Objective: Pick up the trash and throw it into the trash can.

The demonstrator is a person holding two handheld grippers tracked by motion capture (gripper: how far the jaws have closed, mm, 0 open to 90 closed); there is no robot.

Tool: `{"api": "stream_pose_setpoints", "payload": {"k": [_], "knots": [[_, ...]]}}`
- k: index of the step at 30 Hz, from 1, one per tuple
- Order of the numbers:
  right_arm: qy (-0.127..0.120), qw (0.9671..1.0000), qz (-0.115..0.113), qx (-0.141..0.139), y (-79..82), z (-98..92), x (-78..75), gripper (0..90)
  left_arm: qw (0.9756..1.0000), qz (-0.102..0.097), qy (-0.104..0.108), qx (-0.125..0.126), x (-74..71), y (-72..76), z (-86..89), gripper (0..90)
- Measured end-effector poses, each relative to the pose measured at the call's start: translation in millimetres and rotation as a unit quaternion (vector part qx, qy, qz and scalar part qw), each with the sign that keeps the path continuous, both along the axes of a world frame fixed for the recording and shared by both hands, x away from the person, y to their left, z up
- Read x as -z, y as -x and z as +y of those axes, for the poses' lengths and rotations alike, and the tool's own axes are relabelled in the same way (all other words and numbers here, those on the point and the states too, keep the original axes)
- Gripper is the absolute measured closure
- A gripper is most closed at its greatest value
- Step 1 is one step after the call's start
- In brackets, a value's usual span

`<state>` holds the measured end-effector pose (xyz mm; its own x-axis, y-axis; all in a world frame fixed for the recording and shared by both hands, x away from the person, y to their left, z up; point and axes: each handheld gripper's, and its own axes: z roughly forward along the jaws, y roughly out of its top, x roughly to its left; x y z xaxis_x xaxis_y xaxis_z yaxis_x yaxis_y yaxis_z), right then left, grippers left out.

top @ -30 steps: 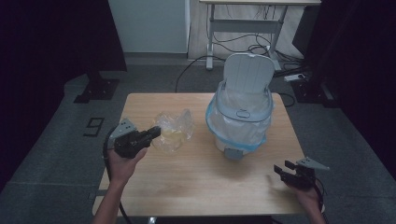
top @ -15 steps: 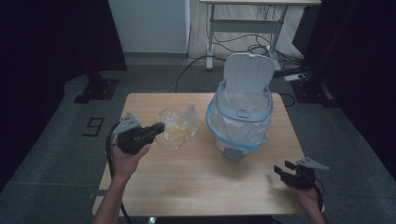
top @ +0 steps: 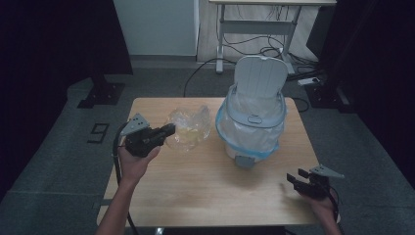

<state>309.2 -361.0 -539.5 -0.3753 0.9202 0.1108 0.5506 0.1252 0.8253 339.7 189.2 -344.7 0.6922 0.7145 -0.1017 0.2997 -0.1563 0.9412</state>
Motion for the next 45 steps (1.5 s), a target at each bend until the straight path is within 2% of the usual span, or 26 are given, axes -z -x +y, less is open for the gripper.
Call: {"api": "stream_pose_setpoints", "payload": {"k": [16,45], "knots": [[-0.002,1.0,0.001,0.001,-0.3,-1.3,0.3,39.0,0.9998,-0.012,0.002,0.014,-24.5,-7.7,-17.2,84.9],[-0.001,1.0,0.008,-0.001,-1.1,-2.4,1.9,39.0,0.9986,-0.024,-0.015,0.045,-51.5,-22.3,-54.1,84.9]]}}
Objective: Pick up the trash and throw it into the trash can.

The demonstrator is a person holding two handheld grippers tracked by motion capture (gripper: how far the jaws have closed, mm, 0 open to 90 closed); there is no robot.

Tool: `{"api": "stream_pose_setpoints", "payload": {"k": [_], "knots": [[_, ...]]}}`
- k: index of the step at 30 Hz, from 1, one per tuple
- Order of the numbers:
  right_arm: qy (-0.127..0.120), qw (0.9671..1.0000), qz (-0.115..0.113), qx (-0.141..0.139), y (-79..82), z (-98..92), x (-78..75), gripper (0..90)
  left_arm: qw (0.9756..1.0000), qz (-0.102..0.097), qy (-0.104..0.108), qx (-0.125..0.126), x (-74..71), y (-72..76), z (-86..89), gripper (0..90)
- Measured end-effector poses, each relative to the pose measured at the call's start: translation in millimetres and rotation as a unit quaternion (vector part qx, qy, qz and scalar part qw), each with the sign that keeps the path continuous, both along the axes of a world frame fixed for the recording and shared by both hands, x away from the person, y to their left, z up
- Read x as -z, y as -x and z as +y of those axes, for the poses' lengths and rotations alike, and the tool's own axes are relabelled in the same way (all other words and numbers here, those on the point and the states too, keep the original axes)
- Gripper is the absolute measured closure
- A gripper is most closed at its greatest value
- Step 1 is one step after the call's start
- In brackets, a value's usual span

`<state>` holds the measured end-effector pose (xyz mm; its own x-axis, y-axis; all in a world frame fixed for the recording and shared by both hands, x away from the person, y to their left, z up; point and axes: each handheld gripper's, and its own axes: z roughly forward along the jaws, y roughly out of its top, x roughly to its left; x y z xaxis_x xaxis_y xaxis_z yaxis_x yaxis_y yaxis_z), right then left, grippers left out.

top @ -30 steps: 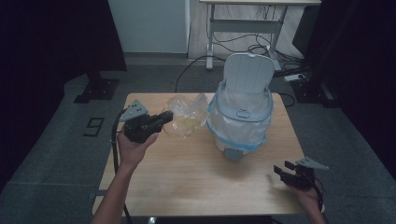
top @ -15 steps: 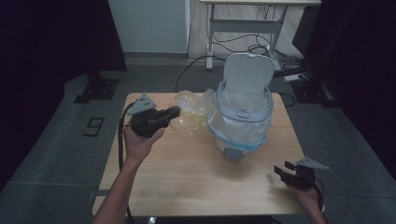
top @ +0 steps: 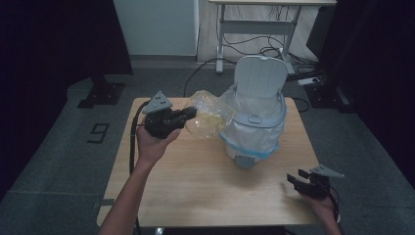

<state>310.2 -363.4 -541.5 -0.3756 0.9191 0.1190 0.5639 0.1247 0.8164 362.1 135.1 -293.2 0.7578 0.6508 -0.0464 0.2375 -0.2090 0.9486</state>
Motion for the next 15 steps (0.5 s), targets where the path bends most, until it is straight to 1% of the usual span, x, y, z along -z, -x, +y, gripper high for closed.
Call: {"api": "stream_pose_setpoints", "payload": {"k": [6,15], "knots": [[0.0,1.0,0.0,0.001,0.3,-0.7,0.0,39.0,1.0,-0.002,-0.001,0.005,-4.7,-3.1,-8.0,84.8],[0.001,1.0,0.0,0.0,0.1,-1.7,0.3,39.0,0.9999,-0.003,-0.006,0.009,-6.8,-9.0,-17.5,84.7]]}}
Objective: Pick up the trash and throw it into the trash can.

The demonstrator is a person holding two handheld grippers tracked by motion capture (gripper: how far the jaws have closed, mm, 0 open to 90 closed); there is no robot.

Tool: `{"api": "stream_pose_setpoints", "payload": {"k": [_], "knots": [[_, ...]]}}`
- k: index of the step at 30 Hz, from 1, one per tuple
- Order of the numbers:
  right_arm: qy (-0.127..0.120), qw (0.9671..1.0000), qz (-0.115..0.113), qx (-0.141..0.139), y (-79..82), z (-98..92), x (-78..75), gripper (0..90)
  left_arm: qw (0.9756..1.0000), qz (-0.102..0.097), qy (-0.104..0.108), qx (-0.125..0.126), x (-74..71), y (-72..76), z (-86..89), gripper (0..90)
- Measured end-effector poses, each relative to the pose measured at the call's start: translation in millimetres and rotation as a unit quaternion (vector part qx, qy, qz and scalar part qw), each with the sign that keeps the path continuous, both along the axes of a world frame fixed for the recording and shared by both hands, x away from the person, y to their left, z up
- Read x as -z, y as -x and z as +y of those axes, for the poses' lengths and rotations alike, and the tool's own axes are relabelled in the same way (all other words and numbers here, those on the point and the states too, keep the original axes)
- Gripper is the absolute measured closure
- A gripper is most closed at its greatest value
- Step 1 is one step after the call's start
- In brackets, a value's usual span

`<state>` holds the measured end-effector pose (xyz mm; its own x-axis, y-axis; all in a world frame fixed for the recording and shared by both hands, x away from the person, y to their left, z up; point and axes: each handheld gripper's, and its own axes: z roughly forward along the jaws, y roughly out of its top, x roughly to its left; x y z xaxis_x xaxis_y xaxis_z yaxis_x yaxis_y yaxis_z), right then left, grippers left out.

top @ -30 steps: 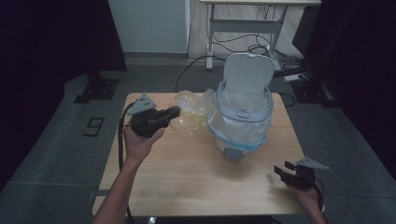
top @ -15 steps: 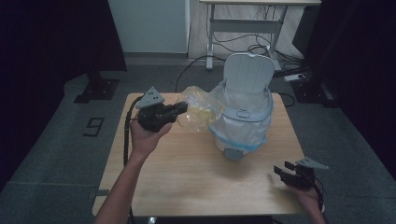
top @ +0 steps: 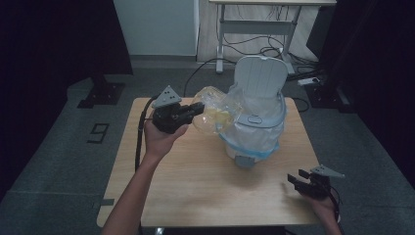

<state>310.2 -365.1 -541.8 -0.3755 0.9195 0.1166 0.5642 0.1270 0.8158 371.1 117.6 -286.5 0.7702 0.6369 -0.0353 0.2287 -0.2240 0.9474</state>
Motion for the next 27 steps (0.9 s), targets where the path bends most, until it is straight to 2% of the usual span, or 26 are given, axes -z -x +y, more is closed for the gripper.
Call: {"api": "stream_pose_setpoints", "payload": {"k": [18,27], "knots": [[-0.007,1.0,0.003,-0.003,-0.5,-1.7,1.8,39.1,0.9999,0.006,-0.008,0.004,2.6,-21.2,-16.7,84.5],[-0.005,1.0,0.006,-0.006,-0.9,-0.3,3.6,39.2,0.9998,0.004,-0.012,0.015,-1.1,-30.1,-30.7,84.6]]}}
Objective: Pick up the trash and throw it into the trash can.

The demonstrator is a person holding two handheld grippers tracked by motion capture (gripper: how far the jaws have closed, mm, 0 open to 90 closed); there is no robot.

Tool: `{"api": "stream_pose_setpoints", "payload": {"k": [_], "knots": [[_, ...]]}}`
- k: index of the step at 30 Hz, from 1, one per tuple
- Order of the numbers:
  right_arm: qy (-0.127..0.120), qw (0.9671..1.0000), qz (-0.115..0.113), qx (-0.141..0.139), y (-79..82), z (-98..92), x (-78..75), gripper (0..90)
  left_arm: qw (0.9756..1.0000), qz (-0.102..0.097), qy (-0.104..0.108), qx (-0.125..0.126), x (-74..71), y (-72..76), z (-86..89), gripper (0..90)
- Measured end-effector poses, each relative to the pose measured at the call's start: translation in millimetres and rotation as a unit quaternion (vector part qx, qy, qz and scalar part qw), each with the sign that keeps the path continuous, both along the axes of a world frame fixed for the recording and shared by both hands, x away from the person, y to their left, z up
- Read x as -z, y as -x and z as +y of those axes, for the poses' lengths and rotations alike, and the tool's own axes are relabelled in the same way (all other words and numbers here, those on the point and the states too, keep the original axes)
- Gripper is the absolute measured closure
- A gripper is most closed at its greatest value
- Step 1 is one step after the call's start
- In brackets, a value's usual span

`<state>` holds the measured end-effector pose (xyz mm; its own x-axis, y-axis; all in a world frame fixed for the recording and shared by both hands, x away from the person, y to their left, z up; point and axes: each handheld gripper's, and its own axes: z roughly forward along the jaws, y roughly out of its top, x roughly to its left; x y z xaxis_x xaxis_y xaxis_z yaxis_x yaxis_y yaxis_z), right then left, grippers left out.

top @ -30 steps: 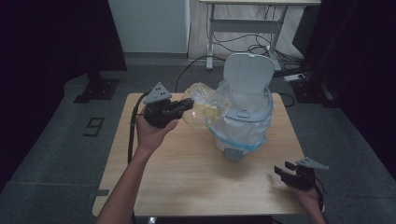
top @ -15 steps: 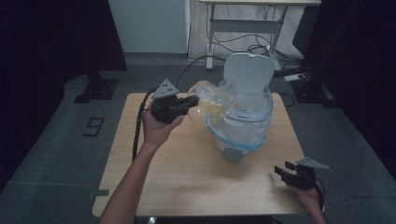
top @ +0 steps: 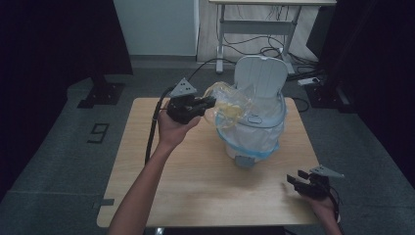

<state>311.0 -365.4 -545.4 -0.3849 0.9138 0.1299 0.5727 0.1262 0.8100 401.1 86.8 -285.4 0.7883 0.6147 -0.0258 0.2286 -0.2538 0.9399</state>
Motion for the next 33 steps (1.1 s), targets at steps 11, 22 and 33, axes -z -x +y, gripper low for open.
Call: {"api": "stream_pose_setpoints", "payload": {"k": [11,22,33], "knots": [[-0.002,1.0,0.001,0.002,1.3,-0.8,0.3,39.1,1.0,-0.003,-0.001,0.008,-6.0,-9.0,-16.7,84.5],[-0.002,1.0,-0.001,0.002,3.0,-1.5,0.0,39.2,0.9999,-0.006,-0.005,0.011,-12.3,-20.7,-30.8,84.5],[-0.001,1.0,0.0,0.001,2.8,-1.9,0.3,39.1,0.9998,-0.005,-0.013,0.012,-13.9,-32.5,-44.7,84.3]]}}
